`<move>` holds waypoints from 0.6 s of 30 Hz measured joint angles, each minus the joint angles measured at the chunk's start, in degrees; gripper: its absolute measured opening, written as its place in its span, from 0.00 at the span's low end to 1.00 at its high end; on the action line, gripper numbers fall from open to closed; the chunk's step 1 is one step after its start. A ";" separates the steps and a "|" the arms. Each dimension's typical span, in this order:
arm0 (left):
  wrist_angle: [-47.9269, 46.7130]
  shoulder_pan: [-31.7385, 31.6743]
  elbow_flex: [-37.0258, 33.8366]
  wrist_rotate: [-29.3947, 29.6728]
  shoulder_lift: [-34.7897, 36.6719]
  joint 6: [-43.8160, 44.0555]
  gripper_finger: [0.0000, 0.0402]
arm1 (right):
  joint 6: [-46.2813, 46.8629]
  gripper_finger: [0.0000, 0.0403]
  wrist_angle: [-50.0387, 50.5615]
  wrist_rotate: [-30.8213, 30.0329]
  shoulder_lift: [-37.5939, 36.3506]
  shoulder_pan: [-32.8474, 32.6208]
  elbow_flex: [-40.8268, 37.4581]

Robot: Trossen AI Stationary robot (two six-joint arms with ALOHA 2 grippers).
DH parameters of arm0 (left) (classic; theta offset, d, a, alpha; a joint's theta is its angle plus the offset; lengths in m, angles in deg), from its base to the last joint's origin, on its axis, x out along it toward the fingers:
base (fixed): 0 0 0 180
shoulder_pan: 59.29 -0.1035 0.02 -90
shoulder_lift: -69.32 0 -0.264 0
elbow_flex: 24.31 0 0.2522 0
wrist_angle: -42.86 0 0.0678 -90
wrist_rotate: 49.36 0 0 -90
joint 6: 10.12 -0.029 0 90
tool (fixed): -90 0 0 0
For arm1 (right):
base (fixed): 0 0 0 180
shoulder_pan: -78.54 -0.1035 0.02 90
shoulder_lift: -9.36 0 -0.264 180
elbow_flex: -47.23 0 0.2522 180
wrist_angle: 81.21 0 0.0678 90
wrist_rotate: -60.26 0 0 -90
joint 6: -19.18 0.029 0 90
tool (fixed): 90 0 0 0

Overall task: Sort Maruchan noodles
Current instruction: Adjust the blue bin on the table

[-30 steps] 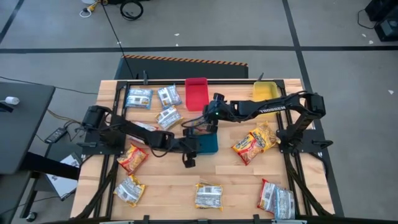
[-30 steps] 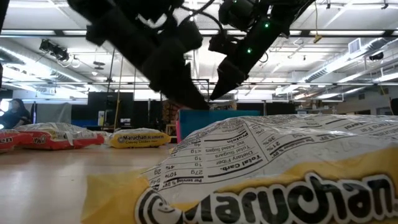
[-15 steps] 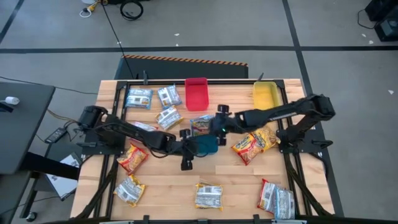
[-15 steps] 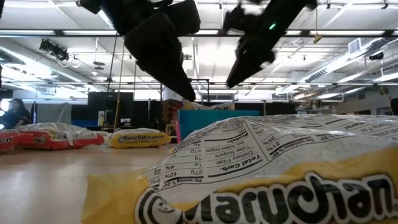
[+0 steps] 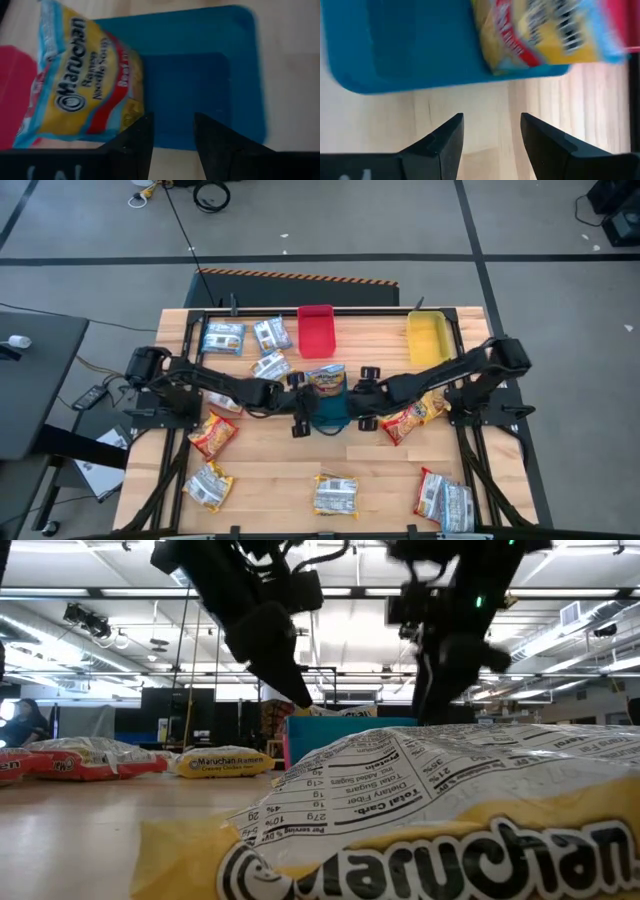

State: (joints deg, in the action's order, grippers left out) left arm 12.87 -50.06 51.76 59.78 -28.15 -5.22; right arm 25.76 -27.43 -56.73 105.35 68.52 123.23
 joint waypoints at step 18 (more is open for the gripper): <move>-3.70 -1.43 -10.38 4.13 16.05 -0.57 0.35 | -15.89 0.50 -9.60 1.06 6.02 -1.16 0.26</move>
State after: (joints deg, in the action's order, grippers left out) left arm 9.16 -51.49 41.39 63.91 -12.10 -5.78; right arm 9.87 -37.03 -55.67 111.37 67.37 123.49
